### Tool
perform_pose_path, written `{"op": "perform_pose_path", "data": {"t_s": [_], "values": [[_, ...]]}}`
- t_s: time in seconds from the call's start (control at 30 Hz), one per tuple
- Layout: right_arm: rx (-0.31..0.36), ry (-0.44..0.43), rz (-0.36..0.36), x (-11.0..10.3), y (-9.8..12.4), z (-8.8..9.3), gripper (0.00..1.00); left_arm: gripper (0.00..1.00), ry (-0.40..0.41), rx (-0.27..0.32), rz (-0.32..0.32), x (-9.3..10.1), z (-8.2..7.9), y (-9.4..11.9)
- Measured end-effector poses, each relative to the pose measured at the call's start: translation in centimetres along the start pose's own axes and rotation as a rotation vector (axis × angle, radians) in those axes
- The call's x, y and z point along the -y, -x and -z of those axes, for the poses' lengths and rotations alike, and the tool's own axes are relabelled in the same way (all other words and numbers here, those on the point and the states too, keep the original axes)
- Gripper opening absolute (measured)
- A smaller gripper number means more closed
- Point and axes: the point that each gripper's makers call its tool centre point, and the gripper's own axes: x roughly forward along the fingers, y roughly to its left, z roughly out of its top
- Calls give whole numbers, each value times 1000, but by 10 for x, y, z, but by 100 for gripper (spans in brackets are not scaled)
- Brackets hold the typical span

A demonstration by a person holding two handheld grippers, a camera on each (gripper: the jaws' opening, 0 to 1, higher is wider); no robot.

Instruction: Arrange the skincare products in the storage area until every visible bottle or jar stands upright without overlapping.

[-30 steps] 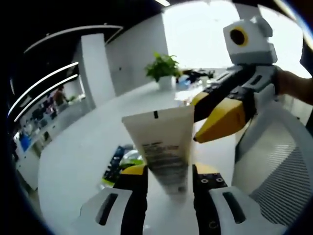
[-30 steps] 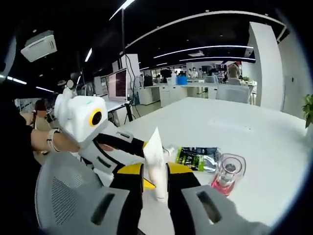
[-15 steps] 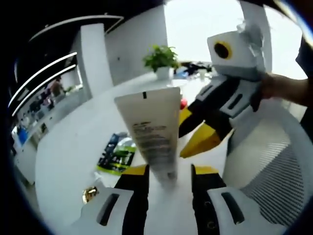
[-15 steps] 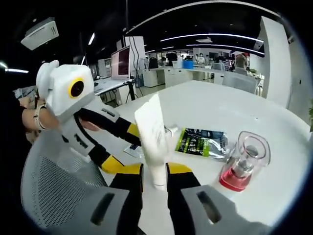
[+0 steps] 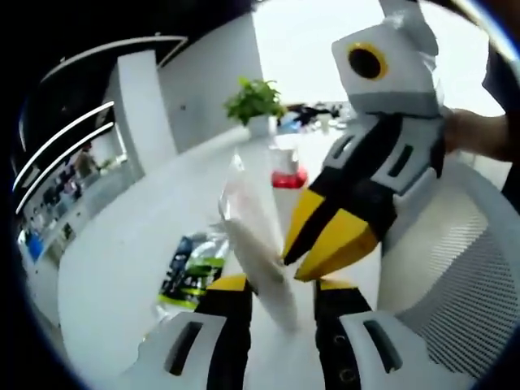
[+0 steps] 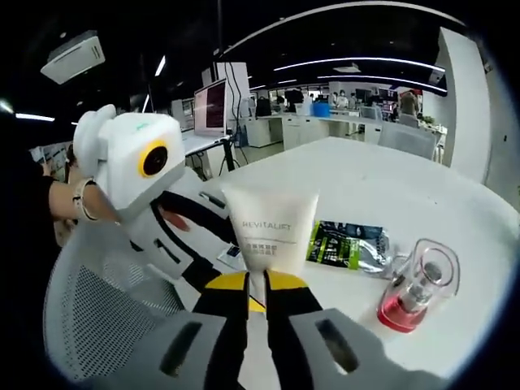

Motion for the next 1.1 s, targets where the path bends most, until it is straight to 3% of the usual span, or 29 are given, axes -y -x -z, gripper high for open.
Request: {"op": "perform_pose_path", "data": {"t_s": [0.1, 0.33, 0.63, 0.97, 1.1], "values": [[3, 5, 5, 3, 0, -3, 6, 17, -8, 8, -10, -5, 1, 0], [0, 12, 8, 3, 2, -4, 8, 16, 43, 2, 16, -4, 8, -5], [-8, 25, 44, 10, 32, -1, 9, 17, 29, -33, 25, -3, 21, -6], [-82, -15, 98, 34, 66, 31, 13, 16, -9, -34, 55, -7, 22, -7], [-99, -48, 137, 51, 77, 44, 15, 15, -58, 14, 116, -4, 17, -12]]}}
